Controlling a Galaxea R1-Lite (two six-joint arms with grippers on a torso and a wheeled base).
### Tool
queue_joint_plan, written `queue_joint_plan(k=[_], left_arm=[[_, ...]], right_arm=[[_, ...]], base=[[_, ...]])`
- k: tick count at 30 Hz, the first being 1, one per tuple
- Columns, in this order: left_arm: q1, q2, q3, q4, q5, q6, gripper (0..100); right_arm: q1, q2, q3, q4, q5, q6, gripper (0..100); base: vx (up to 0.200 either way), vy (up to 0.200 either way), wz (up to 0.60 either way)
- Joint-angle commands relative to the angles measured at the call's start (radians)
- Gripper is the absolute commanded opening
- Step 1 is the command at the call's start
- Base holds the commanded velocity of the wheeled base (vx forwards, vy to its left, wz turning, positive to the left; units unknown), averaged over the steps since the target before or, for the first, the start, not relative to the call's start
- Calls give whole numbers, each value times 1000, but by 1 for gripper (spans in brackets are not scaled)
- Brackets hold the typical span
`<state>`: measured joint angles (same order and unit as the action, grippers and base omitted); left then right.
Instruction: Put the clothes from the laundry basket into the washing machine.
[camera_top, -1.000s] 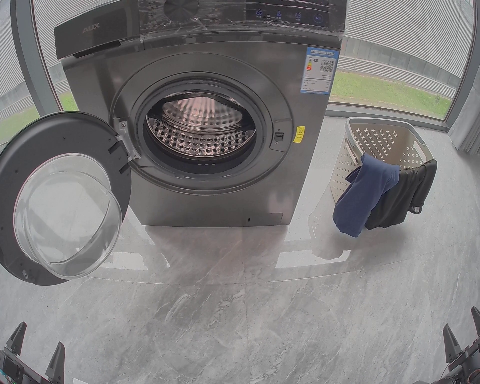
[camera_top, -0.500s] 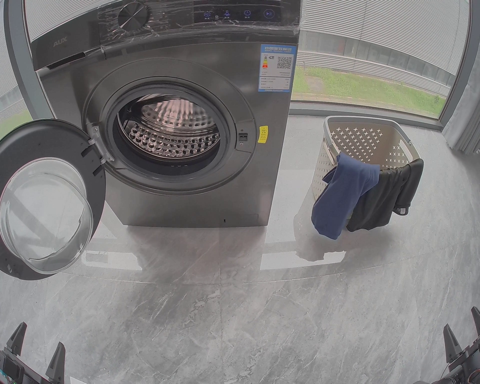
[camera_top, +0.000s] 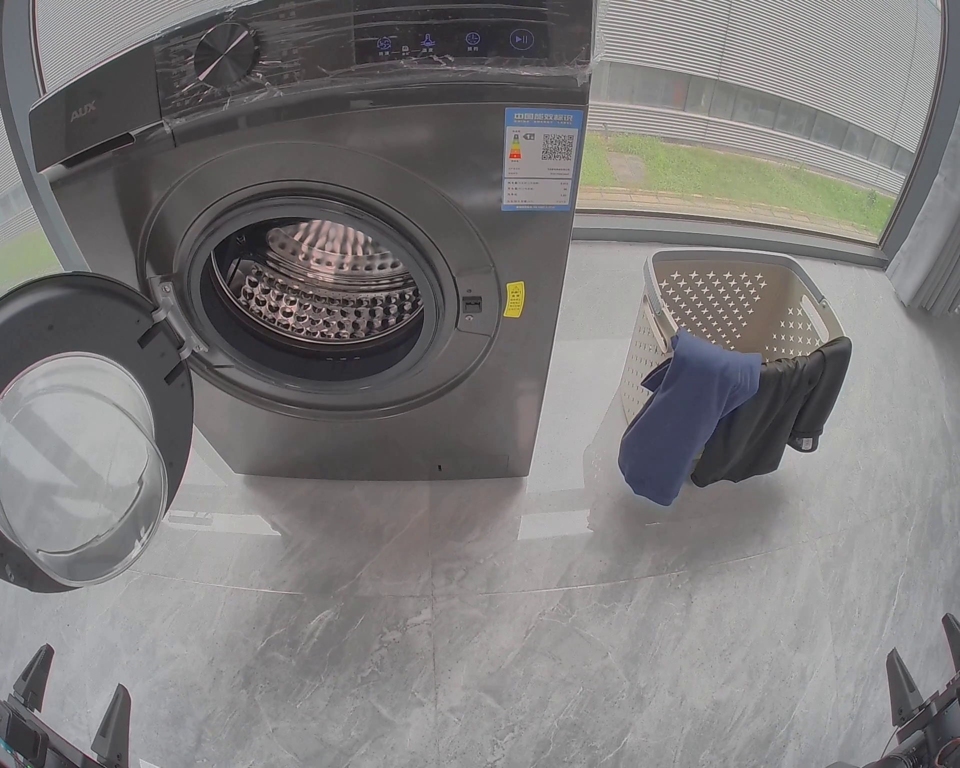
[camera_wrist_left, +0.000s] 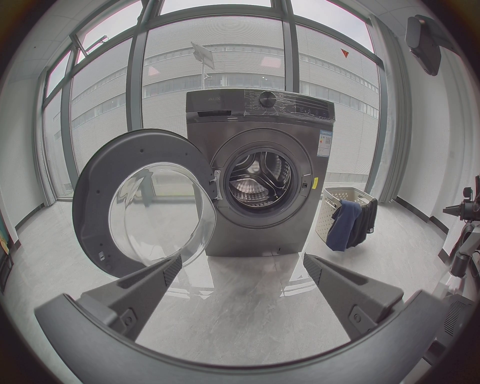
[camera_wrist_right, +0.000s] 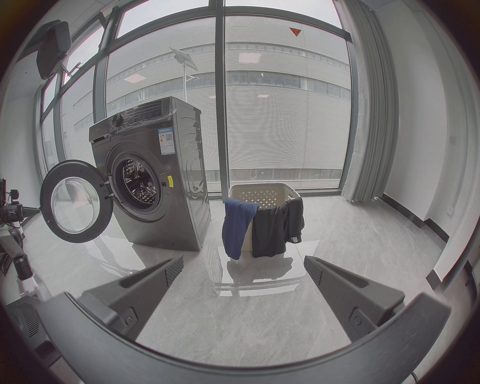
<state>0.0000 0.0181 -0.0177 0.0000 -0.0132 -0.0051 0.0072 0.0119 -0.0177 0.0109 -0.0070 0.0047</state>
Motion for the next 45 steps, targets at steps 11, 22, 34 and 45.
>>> queue_joint_plan(k=[11,22,34,45], left_arm=[[0,-18,18,0,1,1,100],[0,-18,18,0,2,-1,100],[0,-18,18,0,2,-3,100],[0,-18,18,0,2,-1,100]], right_arm=[[0,-12,15,0,-1,0,100],[0,-12,13,0,1,0,100],[0,-12,15,0,1,0,100],[0,-12,15,0,1,0,100]], base=[[73,0,0],[0,-164,0],[0,-200,0],[0,-55,0]])
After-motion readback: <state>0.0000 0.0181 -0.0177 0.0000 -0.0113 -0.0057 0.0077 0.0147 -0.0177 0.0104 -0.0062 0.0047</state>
